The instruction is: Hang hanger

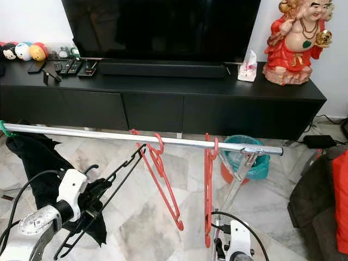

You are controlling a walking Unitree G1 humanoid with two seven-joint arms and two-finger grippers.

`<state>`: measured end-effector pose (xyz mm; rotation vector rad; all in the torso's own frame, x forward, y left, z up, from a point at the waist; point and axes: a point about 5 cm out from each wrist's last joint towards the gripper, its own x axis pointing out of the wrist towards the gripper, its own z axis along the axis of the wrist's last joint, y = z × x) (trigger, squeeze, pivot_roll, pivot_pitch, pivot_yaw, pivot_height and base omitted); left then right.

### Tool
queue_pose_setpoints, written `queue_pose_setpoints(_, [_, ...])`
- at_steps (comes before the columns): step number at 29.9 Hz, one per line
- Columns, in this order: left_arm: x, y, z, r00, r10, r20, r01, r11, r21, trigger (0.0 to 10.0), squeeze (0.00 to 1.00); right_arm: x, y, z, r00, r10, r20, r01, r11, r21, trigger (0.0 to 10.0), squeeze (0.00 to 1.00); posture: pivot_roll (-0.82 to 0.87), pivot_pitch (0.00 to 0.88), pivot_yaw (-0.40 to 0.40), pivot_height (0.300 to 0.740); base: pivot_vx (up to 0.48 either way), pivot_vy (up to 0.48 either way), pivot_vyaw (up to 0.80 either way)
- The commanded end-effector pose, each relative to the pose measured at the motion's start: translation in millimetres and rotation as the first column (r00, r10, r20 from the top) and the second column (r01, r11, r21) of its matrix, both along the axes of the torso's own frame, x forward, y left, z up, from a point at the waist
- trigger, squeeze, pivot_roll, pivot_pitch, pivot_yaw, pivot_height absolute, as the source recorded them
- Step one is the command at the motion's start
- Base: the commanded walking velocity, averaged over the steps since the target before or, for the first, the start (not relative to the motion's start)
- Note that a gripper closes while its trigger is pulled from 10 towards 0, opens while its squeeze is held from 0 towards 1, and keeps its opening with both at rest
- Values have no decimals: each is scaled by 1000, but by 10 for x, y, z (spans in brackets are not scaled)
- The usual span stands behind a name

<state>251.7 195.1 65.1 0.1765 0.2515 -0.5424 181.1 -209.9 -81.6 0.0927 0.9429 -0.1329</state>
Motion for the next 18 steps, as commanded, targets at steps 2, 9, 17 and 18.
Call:
queue_pose_setpoints(2, [-37, -18, -44, 999, -22, -29, 23, 999, 31, 10000, 0, 11, -14, 8, 1000, 4, 1, -4, 1000, -5, 10000, 0, -3, 7, -9, 740, 0, 0, 0])
queue_pose_setpoints(9, [-90, -41, -107, 998, -23, -59, 25, 999, 36, 10000, 0, 9, -26, 9, 1000, 6, 1, -6, 1000, -7, 10000, 0, -5, 8, -15, 740, 0, 0, 0])
queue_pose_setpoints(17, [-127, -45, -173, 997, -26, -79, 32, 997, 69, 10000, 0, 9, -38, 12, 1000, 11, 0, -11, 1000, -10, 10000, 0, -2, 8, -22, 740, 0, 0, 0])
queue_pose_setpoints(18, [-133, -45, -190, 996, -26, -85, 32, 997, 75, 10000, 0, 11, -39, 13, 1000, 12, 0, -12, 1000, -10, 10000, 0, -3, 8, -23, 740, 0, 0, 0])
